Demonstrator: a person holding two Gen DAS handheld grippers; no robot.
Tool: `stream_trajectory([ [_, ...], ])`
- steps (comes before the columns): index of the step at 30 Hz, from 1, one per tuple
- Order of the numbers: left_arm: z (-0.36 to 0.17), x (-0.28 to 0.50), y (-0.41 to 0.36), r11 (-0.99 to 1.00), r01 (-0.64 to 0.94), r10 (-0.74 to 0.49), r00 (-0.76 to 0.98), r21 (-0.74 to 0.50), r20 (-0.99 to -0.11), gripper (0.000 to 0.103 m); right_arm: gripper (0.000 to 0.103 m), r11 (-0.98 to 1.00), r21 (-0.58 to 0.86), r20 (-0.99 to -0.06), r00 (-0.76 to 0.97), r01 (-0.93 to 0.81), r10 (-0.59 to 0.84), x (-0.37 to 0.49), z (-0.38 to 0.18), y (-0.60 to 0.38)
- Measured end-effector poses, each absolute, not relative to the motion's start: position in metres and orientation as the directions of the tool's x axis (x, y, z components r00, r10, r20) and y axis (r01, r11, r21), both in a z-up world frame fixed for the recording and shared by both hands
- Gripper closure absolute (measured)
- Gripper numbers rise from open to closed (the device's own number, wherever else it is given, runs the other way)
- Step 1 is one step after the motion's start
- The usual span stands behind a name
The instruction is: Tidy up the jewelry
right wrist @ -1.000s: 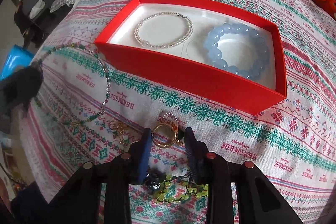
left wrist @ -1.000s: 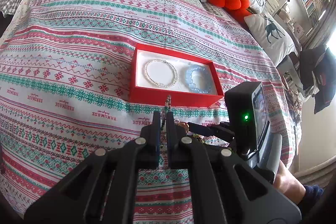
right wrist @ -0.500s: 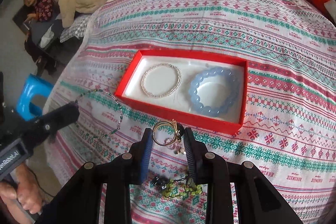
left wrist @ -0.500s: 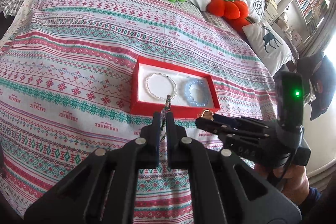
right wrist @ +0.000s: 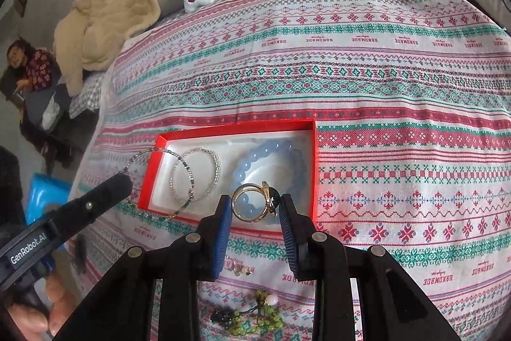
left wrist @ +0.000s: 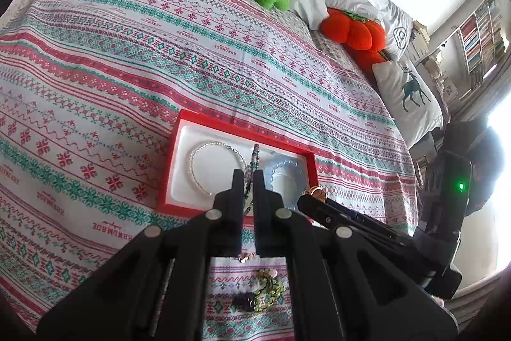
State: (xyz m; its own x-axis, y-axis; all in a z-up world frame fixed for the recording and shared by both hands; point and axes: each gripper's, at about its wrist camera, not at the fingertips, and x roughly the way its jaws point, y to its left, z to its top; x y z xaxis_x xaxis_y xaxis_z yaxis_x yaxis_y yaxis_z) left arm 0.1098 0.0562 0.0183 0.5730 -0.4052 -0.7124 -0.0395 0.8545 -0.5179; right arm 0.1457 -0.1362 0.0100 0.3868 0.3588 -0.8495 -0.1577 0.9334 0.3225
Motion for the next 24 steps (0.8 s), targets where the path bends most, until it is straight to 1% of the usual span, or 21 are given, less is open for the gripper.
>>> stream_trajectory([
  [6, 0.002, 0.125, 0.052, 0.85, -0.077, -0.397, 0.558, -0.521, -0.729, 0.097, 0.072, 0.935, 0.315, -0.862, 0.362, -0.165, 0.354, 0.148, -0.002, -0.126],
  [13, -0.003, 0.125, 0.055, 0.867, -0.089, -0.372, 0.539, -0.49, -0.756, 0.097, 0.071, 0.93, 0.313, -0.848, 0.386, -0.191, 0.364, 0.147, 0.006, -0.126],
  [14, -0.003, 0.124, 0.056, 0.87, -0.091, -0.366, 0.539, -0.485, -0.759, 0.096, 0.071, 0.929, 0.321, -0.844, 0.389, -0.183, 0.368, 0.147, 0.007, -0.128],
  [16, -0.003, 0.123, 0.059, 0.876, -0.091, -0.359, 0.532, -0.473, -0.767, 0.09, 0.071, 0.925, 0.335, -0.84, 0.389, -0.177, 0.379, 0.147, 0.008, -0.131],
  [22, 0.004, 0.113, 0.063, 0.892, -0.087, -0.333, 0.536, -0.443, -0.776, 0.09, 0.07, 0.927, 0.332, -0.841, 0.391, -0.174, 0.374, 0.144, 0.014, -0.136],
  [23, 0.006, 0.11, 0.063, 0.896, -0.084, -0.328, 0.538, -0.436, -0.777, 0.089, 0.069, 0.929, 0.329, -0.841, 0.395, -0.172, 0.371, 0.143, 0.015, -0.138],
  [24, 0.008, 0.108, 0.063, 0.899, -0.08, -0.324, 0.539, -0.43, -0.777, 0.086, 0.064, 0.93, 0.326, -0.841, 0.398, -0.168, 0.367, 0.142, 0.017, -0.141],
])
